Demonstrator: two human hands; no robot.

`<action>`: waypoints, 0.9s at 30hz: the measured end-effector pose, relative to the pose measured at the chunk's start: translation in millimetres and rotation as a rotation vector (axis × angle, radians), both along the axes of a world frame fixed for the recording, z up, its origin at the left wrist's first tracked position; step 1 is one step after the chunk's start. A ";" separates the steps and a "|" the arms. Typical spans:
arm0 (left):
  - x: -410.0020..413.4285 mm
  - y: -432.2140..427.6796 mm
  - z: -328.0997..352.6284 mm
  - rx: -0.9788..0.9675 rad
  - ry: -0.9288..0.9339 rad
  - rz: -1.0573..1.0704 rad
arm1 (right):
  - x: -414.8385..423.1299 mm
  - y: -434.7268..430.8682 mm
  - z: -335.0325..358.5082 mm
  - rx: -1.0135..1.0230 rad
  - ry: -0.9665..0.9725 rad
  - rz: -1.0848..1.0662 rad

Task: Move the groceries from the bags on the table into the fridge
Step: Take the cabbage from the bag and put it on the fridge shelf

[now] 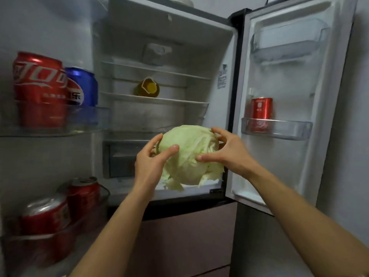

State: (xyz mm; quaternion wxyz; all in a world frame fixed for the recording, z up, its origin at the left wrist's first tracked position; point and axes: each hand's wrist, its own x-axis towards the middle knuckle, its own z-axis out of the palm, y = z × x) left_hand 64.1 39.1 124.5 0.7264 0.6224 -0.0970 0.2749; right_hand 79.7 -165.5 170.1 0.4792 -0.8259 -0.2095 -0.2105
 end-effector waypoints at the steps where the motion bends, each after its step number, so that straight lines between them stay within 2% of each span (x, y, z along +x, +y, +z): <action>1: 22.0 -5.3 2.3 0.000 -0.008 0.015 | 23.0 -3.7 2.2 0.011 0.002 0.015; 7: 148.2 -15.0 20.0 0.031 -0.022 0.120 | 154.6 3.5 9.1 0.113 0.013 0.053; 13: 257.6 5.3 47.7 0.058 -0.050 0.253 | 263.3 31.4 24.2 0.314 0.066 0.088; 16: 311.9 18.5 66.5 0.051 -0.022 0.248 | 312.5 50.4 34.3 0.400 0.061 0.089; 22: 415.8 56.4 82.5 -0.009 0.112 0.169 | 405.7 88.5 52.5 0.401 0.084 -0.043; 27: 487.6 65.7 96.0 0.156 0.119 0.221 | 462.4 97.5 48.1 0.474 0.154 -0.025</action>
